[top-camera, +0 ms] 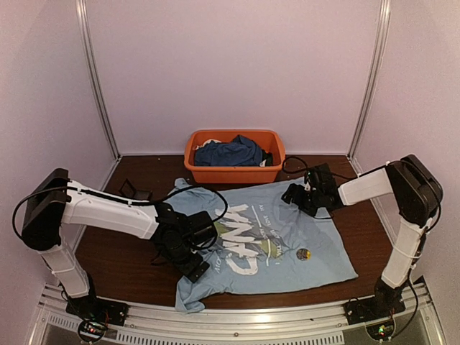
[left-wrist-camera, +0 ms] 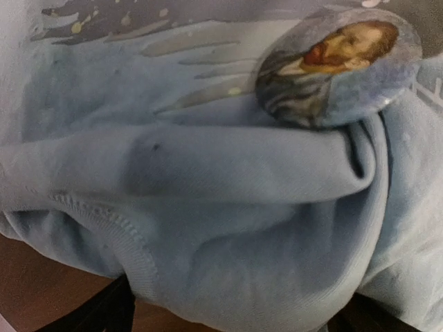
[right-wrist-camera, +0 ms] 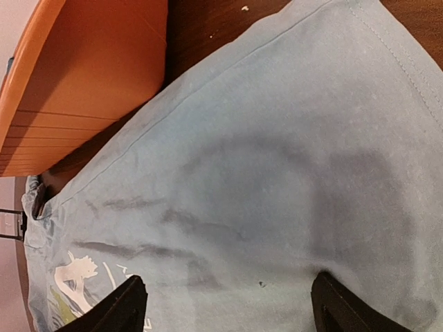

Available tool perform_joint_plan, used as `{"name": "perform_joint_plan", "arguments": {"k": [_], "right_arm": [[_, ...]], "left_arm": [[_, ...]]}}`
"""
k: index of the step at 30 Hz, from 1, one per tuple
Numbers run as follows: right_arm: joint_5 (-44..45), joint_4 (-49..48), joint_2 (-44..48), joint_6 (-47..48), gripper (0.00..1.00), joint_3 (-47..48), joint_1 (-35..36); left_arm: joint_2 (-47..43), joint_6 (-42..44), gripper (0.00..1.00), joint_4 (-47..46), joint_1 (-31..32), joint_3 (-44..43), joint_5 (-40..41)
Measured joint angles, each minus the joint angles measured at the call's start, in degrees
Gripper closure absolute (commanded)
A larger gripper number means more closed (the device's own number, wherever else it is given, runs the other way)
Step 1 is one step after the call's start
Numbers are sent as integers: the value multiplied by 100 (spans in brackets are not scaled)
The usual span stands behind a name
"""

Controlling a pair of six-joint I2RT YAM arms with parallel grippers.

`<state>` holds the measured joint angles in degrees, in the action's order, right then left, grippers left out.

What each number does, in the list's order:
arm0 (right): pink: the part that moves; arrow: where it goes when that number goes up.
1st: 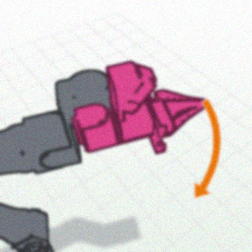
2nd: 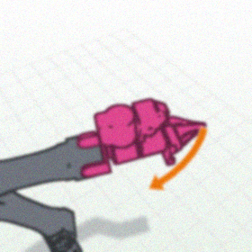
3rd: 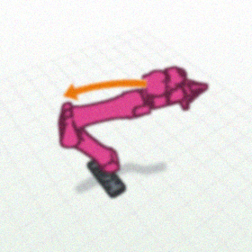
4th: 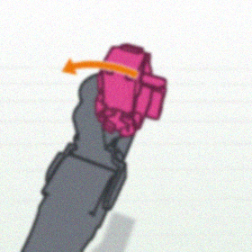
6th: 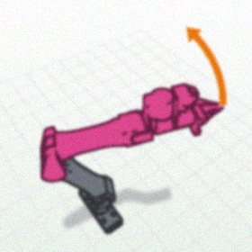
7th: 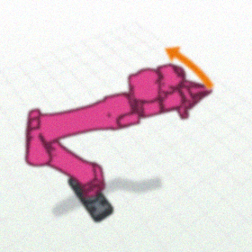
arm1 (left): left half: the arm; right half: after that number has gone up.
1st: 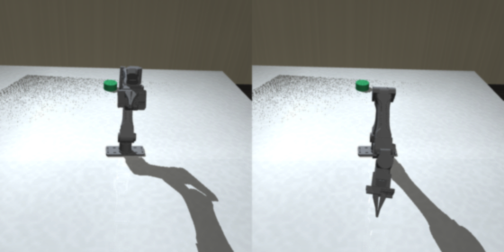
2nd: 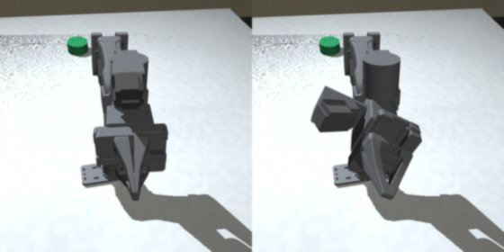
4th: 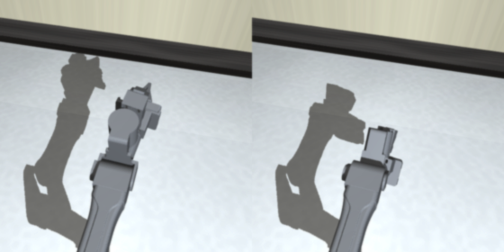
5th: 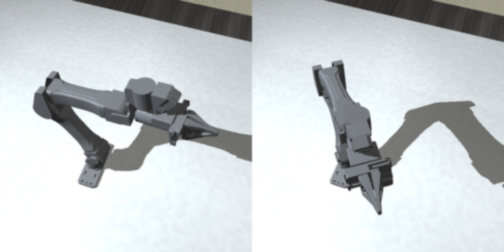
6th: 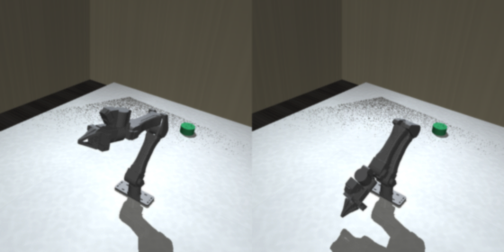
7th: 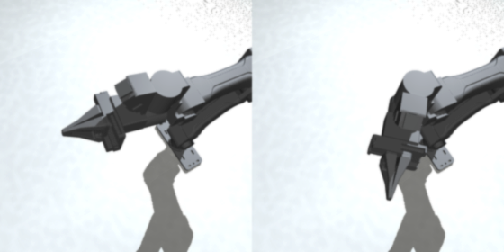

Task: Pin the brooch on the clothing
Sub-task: Smooth out the clothing with brooches at the center of the board.

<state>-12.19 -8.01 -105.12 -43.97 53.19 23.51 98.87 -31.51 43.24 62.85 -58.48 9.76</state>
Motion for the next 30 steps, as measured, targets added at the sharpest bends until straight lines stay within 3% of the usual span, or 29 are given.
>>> {"name": "perform_joint_plan", "arguments": {"k": [9,15,22,30], "right_arm": [[308,249,4,96,14,83,-297],[138,485,184,256,8,26,-350],[131,1401,1530,739,0,-197,-234],[328,1895,2992,1222,0,-673,-188]], "left_arm": [[7,17,2,48,61,9,-131],[-2,35,2,188,114,-33,-103],[-498,-61,2,448,50,-426,420],[-977,-378,2,293,-793,-496,964]]}}
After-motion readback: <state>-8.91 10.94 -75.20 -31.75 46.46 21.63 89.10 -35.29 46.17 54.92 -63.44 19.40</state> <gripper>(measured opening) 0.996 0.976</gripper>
